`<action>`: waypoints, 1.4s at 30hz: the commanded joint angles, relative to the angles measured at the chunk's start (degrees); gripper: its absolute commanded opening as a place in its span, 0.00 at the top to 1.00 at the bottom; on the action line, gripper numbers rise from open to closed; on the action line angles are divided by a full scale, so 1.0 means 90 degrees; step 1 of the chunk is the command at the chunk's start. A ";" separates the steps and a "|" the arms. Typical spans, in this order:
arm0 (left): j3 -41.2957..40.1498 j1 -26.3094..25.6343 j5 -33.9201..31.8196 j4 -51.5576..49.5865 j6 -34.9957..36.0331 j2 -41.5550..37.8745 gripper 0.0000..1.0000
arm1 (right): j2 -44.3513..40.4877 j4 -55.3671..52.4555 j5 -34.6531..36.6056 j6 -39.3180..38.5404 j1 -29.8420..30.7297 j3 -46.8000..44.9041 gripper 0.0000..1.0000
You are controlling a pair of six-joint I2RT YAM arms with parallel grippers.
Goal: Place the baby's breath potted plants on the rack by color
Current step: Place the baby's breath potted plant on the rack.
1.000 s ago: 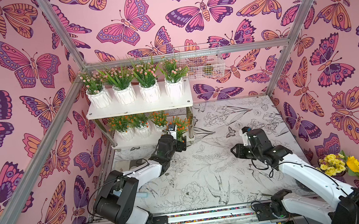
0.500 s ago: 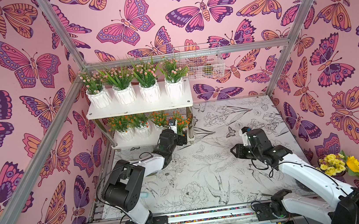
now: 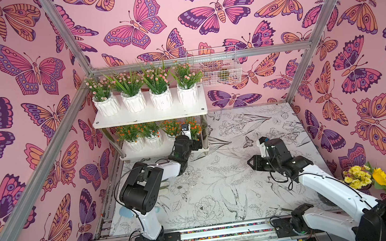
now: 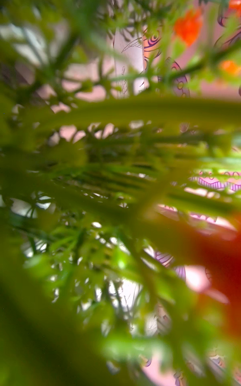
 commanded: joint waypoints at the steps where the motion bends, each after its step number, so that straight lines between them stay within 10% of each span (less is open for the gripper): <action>1: 0.0193 0.0045 -0.0342 0.0387 0.0021 0.0230 0.30 | 0.0031 0.0084 -0.0035 -0.0054 -0.0053 -0.0059 0.61; 13: 0.0334 0.0045 -0.0368 0.0163 0.0037 0.0214 0.00 | 0.0075 0.0142 -0.0054 -0.0055 -0.0055 -0.0096 0.61; 42: -0.1551 -0.0384 -0.0390 -0.1207 -0.0548 -0.2420 0.00 | -0.0109 0.0311 0.0695 -0.0216 -0.0066 -0.0134 0.52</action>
